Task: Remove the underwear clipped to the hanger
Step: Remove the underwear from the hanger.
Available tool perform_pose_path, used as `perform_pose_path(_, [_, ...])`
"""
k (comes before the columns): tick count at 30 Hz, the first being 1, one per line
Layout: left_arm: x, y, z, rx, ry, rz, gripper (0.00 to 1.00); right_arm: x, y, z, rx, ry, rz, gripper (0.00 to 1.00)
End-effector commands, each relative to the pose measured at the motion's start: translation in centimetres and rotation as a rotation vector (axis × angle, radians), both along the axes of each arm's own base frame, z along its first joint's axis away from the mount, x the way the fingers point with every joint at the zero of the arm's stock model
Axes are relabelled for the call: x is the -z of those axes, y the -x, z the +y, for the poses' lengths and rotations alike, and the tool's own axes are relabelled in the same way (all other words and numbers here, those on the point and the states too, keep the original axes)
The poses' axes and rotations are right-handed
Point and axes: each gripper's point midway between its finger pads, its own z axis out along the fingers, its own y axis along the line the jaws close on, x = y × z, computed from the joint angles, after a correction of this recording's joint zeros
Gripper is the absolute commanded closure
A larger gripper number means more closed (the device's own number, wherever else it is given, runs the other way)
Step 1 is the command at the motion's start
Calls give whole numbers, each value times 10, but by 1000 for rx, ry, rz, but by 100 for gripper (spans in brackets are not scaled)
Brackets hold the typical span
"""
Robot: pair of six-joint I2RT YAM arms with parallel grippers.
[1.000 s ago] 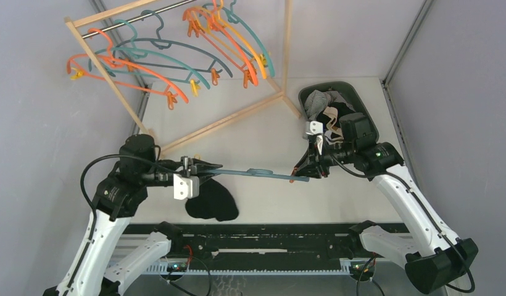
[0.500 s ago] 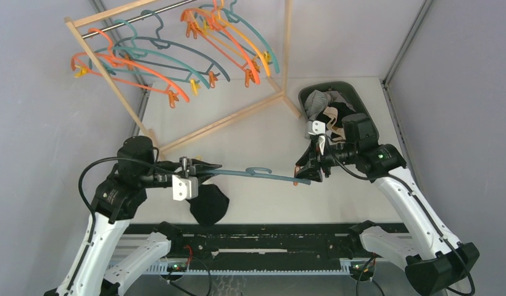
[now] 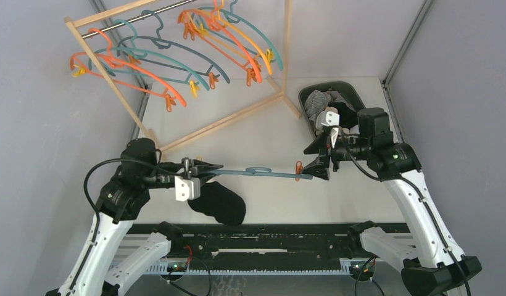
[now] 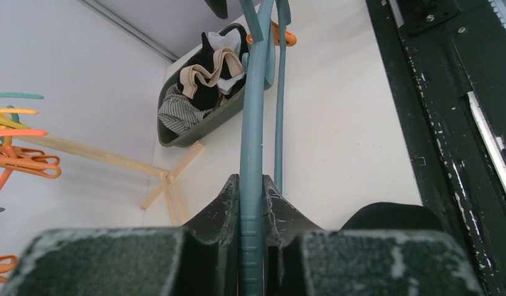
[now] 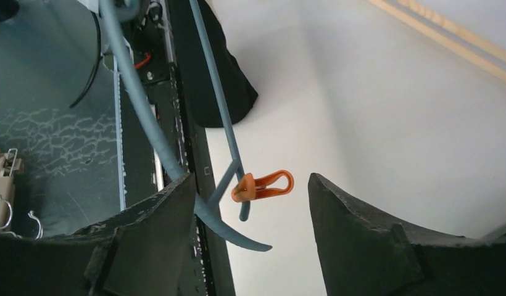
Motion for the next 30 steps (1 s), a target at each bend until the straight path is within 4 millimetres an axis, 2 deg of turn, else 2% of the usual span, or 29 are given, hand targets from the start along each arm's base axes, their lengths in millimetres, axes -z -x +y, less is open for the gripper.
perform_pose_path(1, [-7,-11,-3,-24,42,-33,100,-45,12,0,-26,-86,-57,33])
perform_pose_path(4, [-6,-14,-5,-37,70,2,100,-54,17,2,-43,-92,-89,31])
perform_pose_path(8, [-7,-16,-7,-51,100,40,100,-55,21,11,-73,-71,-137,30])
perform_pose_path(17, [-11,-17,-10,-49,123,81,100,-43,16,38,-138,2,-175,34])
perform_pose_path(21, [-7,-20,-12,-51,117,109,100,-45,12,51,-168,28,-191,44])
perform_pose_path(24, [-2,-25,-13,-67,108,123,100,-51,12,60,-192,33,-204,57])
perform_pose_path(30, [-5,-26,-14,-68,119,140,100,-33,13,73,-242,82,-187,77])
